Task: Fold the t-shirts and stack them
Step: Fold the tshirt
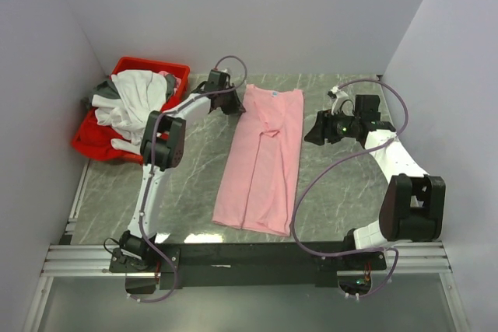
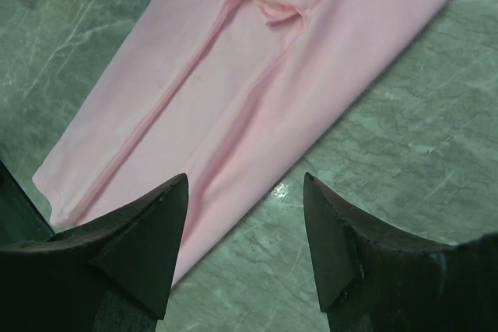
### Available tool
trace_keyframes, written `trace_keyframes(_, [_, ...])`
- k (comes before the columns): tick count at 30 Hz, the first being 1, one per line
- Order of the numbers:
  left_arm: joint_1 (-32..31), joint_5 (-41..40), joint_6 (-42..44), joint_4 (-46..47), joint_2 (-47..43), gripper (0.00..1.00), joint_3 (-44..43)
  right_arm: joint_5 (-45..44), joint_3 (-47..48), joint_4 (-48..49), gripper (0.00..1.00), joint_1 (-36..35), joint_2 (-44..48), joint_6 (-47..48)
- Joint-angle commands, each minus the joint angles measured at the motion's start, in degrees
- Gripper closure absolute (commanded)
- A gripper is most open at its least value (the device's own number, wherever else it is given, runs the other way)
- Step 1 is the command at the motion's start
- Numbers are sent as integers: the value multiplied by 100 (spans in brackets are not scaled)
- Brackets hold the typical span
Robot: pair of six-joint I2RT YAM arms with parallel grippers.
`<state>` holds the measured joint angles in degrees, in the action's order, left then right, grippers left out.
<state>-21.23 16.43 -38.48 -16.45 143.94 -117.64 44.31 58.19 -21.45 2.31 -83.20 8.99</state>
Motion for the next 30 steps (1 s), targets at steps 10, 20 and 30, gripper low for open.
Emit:
trace_keyframes(10, [489,-1405,-1064,756,-1280,100,2297,104,166,27,33,51,93,164])
trace_keyframes(20, [489,-641,356,1601,-3229,41,3256,877,622,-1755,31,-107,321,2736])
trace_keyframes(30, [497,-1,3346,2469,-7087,1,6022,75,-1417,-804,14,-1654,2370,5182])
